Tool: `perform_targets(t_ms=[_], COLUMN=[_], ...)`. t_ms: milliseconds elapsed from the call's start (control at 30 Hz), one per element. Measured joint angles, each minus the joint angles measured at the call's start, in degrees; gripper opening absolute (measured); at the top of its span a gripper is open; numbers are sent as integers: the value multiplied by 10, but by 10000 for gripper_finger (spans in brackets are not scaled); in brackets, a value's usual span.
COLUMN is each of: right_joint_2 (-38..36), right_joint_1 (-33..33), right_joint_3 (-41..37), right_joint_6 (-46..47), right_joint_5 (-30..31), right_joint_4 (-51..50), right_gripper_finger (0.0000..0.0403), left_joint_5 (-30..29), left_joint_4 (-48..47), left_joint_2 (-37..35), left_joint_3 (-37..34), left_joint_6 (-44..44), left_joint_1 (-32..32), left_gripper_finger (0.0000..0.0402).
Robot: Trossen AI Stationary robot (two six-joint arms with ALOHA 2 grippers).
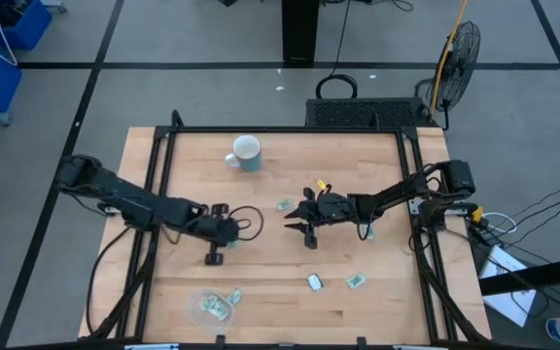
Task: Pick and place Stevia / Truvia into bins
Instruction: Put the stevia packet into the transparent container
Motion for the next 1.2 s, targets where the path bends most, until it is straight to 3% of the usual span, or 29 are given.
perform_targets(t_ms=[233,433,567,933,1200], right_joint_2=[0,0,0,0,0], right_joint_1=[0,0,0,0,0], right_joint_3=[0,0,0,0,0], right_joint_6=[-1,-1,-1,1,1], right_joint_5=[0,0,0,0,0], right_joint_4=[-11,-10,-10,-9,-9], right_gripper_finger=[116,116,116,116,116], left_joint_5=[45,40,25,18,9], left_joint_4=[-3,26,30,60,56], left_joint_2=[-93,-85,-58,43,55], left_joint_3=[3,3,3,3,3], left_joint_6=[-173,-272,-314,-375,-393], left_joint_1=[-140,-289,-350,-373,-366], left_gripper_finger=[3,3,7,10,15])
